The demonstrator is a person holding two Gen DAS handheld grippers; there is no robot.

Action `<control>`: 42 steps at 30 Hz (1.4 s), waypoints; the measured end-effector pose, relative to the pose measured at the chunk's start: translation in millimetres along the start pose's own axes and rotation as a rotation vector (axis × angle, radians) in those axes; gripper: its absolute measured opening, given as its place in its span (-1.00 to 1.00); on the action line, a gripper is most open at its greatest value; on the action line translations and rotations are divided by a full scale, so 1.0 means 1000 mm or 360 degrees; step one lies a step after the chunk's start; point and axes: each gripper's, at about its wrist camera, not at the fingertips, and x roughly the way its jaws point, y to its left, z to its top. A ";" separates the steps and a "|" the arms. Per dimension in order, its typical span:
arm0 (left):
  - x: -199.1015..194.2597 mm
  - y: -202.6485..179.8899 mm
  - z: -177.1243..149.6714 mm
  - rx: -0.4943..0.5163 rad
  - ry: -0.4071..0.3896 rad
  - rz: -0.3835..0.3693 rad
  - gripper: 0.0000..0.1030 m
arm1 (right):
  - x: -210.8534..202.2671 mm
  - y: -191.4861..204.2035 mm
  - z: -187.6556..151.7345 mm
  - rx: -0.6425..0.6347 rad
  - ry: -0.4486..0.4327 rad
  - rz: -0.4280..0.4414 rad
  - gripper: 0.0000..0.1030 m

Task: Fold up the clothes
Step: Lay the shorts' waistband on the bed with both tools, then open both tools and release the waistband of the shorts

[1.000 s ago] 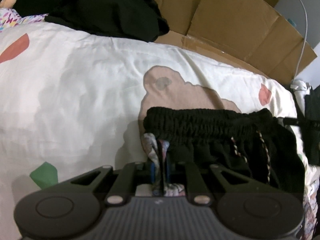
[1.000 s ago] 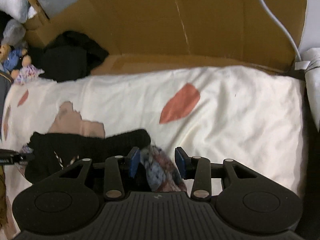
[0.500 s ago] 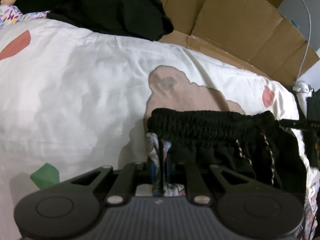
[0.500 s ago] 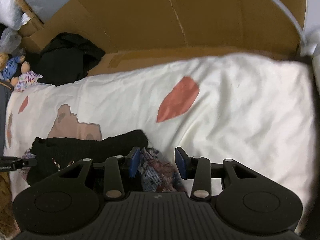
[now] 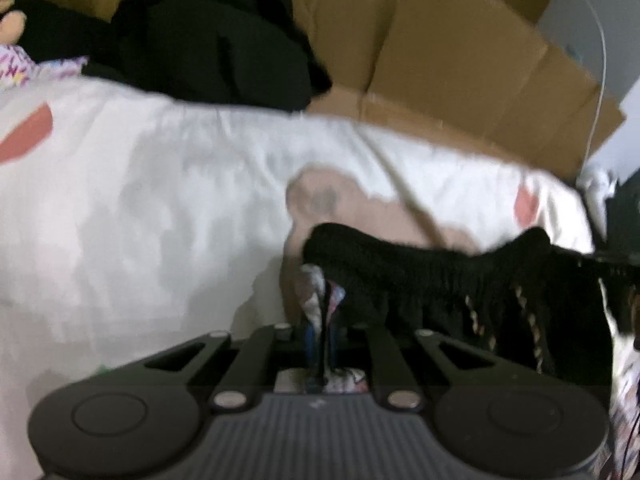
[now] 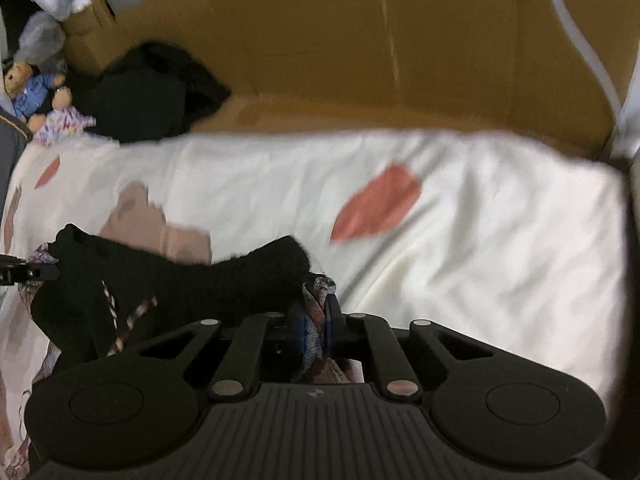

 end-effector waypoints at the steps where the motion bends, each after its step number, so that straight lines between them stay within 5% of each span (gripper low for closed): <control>1: -0.002 -0.003 0.005 0.0016 -0.0014 -0.0007 -0.87 | -0.005 0.000 0.005 -0.0022 -0.0034 -0.0020 -0.83; 12: 0.011 -0.028 0.053 0.0109 -0.0093 0.0053 -0.87 | -0.020 0.002 0.046 -0.0162 -0.0232 -0.0187 -0.87; 19: 0.029 -0.017 0.067 0.0051 -0.0102 0.0144 -0.87 | 0.015 0.014 0.075 -0.0280 -0.0199 -0.0236 -0.88; 28: 0.053 0.001 0.067 0.0009 -0.0028 0.0200 -0.86 | 0.061 0.023 0.069 -0.0227 -0.0081 -0.0283 -0.87; 31: 0.070 0.001 0.062 -0.0048 0.0067 0.0203 -0.62 | 0.073 0.018 0.062 -0.0171 -0.0023 -0.0282 -0.79; 33: 0.070 -0.001 0.058 -0.0061 0.0049 0.0232 0.10 | 0.079 0.019 0.057 -0.0170 0.0041 -0.0262 -0.59; 34: 0.071 -0.001 0.056 -0.0066 0.0061 0.0230 0.25 | 0.079 0.021 0.055 -0.0210 0.0067 -0.0282 -0.40; 36: 0.071 -0.001 0.052 -0.0075 0.0087 0.0225 0.30 | 0.073 0.022 0.052 -0.0250 0.0060 -0.0325 -0.10; 42: 0.047 0.001 0.048 -0.0106 0.0091 0.0205 0.30 | 0.037 0.011 0.048 -0.0175 0.0004 -0.0313 -0.06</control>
